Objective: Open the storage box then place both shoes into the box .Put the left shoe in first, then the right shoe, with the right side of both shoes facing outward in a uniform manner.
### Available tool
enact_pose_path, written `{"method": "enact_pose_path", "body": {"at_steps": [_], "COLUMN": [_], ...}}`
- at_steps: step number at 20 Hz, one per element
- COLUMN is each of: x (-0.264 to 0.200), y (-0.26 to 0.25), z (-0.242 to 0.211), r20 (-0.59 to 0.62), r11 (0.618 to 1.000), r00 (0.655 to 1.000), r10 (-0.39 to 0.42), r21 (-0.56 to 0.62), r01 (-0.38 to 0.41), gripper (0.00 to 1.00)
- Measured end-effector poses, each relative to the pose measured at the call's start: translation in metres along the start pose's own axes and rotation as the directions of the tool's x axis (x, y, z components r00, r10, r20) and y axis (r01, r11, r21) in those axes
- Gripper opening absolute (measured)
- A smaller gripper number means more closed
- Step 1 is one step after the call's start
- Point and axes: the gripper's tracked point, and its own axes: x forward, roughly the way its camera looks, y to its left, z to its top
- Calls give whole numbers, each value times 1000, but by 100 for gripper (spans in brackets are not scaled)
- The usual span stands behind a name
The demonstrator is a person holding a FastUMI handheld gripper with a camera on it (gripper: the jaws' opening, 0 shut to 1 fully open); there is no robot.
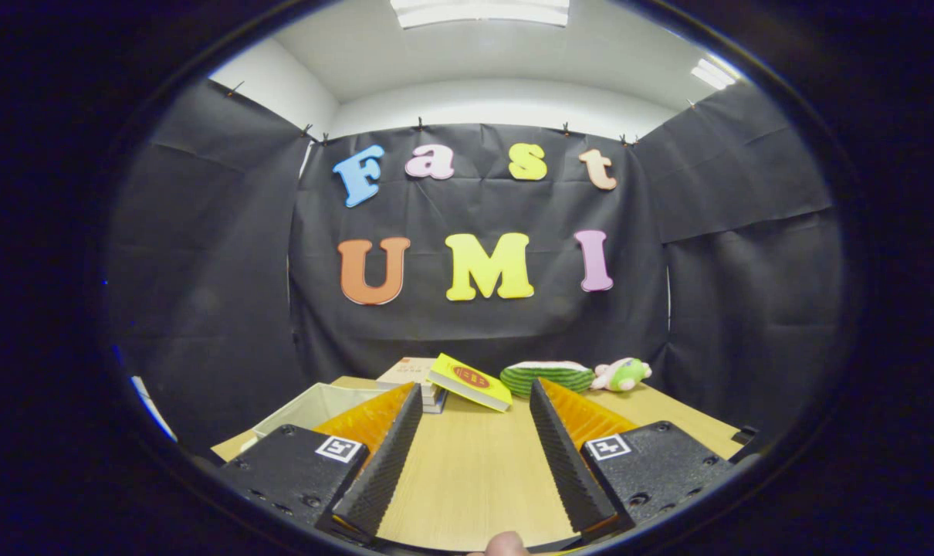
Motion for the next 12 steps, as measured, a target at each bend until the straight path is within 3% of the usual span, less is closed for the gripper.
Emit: {"method": "enact_pose_path", "body": {"at_steps": [12], "x": [12], "y": [-6], "z": [-9], "r20": [-56], "r11": [999], "r00": [998], "r10": [-20], "r21": [32], "r01": [22], "gripper": [91]}}
